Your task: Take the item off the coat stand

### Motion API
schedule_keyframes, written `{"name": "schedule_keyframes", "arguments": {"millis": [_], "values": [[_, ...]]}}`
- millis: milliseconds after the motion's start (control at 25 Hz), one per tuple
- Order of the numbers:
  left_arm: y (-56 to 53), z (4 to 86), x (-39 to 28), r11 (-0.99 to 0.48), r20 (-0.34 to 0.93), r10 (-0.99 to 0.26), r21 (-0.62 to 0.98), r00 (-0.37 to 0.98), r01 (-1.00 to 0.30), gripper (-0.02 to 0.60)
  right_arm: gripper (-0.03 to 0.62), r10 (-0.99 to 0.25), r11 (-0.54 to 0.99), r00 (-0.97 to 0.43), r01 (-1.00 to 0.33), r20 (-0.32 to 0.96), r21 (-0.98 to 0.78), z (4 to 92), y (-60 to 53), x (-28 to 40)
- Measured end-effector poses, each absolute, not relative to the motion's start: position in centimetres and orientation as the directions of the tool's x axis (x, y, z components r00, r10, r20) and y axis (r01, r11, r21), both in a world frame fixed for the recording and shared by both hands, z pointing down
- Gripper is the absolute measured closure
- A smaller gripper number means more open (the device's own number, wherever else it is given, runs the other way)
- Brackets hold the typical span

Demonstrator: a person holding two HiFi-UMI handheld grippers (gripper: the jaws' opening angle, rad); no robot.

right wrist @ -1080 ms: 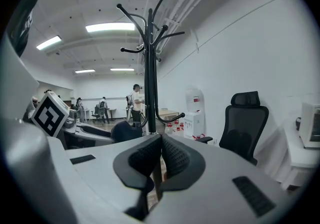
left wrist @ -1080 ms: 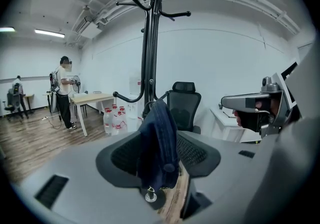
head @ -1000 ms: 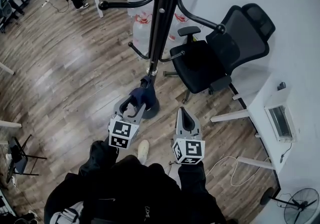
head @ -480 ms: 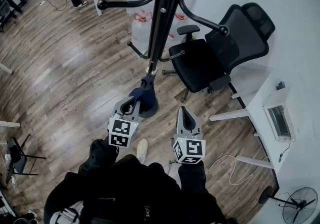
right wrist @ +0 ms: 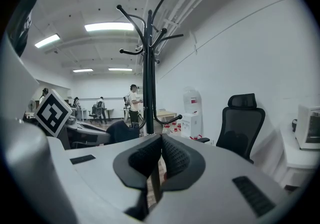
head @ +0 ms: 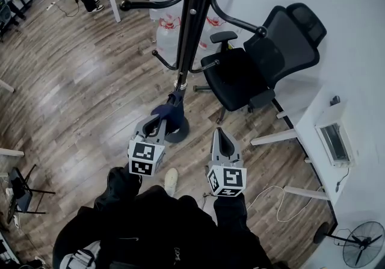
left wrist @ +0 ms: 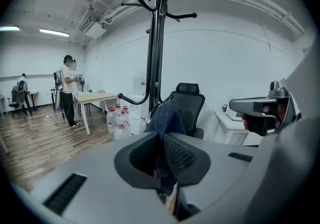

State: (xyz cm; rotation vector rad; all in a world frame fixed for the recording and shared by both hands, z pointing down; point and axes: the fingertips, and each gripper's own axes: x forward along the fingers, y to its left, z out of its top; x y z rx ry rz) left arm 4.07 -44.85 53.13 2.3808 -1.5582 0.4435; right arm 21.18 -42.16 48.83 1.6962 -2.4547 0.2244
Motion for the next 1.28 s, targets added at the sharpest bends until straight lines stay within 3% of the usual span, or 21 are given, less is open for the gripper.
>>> {"name": "schedule_keyframes", "arguments": {"millis": [640,1280], "values": [[-42.7,45.0,4.6,-0.399,0.227,-0.891,0.016,0.392,-0.917,0.541,0.579,-0.939,0.315,-0.314,-0.949,0.141,-0.015,45.6,-38.7,22.5],[-35.7,42.9,4.0,-0.401,0.194,-0.899,-0.005,0.393,-0.916,0.541,0.579,-0.950,0.297,-0.296,-0.955,0.103,-0.007,44.3,-32.1,22.6]]}}
